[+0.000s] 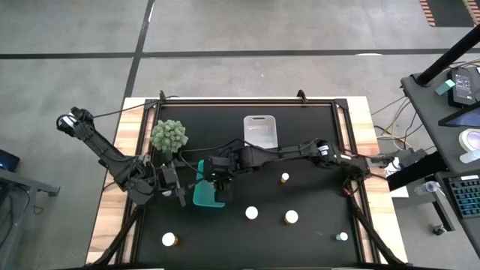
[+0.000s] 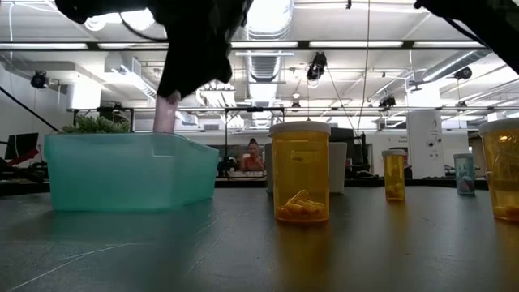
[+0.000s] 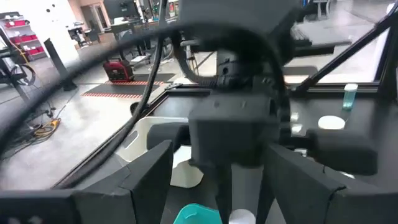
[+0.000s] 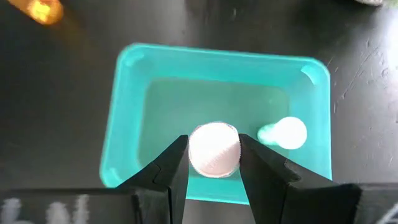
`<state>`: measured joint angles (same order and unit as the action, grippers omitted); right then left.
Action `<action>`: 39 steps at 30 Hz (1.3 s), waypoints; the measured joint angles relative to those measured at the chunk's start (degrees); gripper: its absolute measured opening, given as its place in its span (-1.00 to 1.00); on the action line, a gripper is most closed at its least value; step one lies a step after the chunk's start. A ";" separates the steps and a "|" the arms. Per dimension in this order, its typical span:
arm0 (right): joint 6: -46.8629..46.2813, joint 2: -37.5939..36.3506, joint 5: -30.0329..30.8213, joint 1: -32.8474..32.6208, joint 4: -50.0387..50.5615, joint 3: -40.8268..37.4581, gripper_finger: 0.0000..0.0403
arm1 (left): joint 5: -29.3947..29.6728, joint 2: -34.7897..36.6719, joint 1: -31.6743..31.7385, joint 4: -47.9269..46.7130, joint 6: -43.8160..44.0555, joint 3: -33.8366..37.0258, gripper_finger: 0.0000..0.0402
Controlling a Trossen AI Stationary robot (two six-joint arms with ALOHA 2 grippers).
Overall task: Pick and place medicine bottles into bin by pill shape (circle, oval)
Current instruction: Put the pink pill bottle into the green bin, then put the left transparent pill bottle into the white bin
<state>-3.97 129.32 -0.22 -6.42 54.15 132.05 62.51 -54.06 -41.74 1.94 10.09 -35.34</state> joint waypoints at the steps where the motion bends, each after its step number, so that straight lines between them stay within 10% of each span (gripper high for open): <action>1: 0.26 0.47 -0.05 0.14 -0.01 0.00 -0.40 | -0.02 0.00 0.00 0.22 -0.08 0.03 0.16; 25: -0.72 4.65 -0.29 0.68 -2.50 -1.95 -0.39 | -0.53 -0.07 0.00 0.47 -0.57 0.01 0.16; 39: 0.25 3.19 0.03 0.92 -1.59 -2.05 0.10 | 0.32 -0.01 0.04 0.82 -0.48 -0.06 0.16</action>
<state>-3.72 132.52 -0.19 -5.50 52.56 129.99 62.83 -54.08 -41.69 2.76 9.61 -35.39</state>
